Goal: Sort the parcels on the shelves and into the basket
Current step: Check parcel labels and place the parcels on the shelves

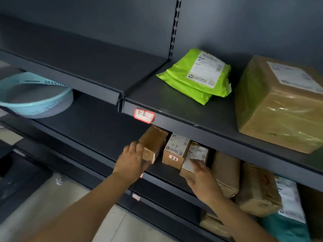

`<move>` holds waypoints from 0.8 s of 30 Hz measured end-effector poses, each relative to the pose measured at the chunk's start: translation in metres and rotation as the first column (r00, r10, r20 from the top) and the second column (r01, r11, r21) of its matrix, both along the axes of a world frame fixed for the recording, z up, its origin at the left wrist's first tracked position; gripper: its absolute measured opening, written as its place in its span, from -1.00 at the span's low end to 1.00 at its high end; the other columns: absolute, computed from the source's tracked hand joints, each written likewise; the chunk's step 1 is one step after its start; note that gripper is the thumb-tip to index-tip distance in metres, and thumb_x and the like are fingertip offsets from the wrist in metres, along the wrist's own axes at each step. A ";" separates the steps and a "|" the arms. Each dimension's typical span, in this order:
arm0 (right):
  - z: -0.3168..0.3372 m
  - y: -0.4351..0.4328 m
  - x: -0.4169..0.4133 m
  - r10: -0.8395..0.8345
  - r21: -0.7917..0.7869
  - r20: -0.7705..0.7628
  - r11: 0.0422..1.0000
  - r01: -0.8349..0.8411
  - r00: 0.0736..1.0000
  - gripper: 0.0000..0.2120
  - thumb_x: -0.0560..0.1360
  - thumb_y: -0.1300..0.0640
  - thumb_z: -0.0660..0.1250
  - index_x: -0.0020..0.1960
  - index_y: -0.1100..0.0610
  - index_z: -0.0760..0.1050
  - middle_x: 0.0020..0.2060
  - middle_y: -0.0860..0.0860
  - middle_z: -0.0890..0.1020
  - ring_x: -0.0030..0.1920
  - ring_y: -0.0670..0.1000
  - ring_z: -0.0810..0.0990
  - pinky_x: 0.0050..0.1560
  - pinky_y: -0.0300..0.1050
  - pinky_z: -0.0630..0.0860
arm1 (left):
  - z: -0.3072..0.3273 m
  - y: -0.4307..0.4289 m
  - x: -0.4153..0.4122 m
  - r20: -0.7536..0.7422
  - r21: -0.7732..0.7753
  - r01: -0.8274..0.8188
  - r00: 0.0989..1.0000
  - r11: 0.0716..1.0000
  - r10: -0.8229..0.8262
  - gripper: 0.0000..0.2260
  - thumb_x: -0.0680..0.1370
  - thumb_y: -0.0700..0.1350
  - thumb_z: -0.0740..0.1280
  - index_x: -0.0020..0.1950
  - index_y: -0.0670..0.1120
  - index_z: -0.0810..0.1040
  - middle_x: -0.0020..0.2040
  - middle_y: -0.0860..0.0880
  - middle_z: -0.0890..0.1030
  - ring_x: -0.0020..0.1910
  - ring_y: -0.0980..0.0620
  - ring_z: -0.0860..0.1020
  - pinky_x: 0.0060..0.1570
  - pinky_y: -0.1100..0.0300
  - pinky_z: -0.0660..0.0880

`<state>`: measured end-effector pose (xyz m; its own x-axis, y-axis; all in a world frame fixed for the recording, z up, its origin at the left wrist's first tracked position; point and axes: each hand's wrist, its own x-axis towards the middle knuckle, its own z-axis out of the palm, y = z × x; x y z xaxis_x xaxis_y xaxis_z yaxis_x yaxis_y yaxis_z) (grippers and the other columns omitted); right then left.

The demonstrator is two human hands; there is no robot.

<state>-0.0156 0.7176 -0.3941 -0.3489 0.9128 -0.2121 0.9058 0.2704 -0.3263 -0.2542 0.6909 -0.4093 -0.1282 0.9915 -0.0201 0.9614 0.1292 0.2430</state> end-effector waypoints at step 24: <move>-0.050 0.032 -0.065 -0.048 0.162 -0.064 0.985 0.058 0.997 -0.59 0.50 0.00 0.31 0.32 -0.02 0.32 0.46 -0.06 0.16 0.38 0.11 0.24 0.24 -0.12 0.35 | -0.051 0.023 -0.050 0.908 -0.351 -0.335 0.107 0.875 0.405 -0.38 0.44 0.01 0.45 0.41 -0.12 0.28 0.11 -0.02 0.61 0.03 0.04 0.60 0.02 0.14 0.49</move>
<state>-0.0810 0.7501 -0.4444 -0.3067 0.9510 -0.0384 0.9004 0.2769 -0.3355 -0.3045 0.7140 -0.4599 -0.3270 0.8205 -0.4688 -0.1677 0.4378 0.8833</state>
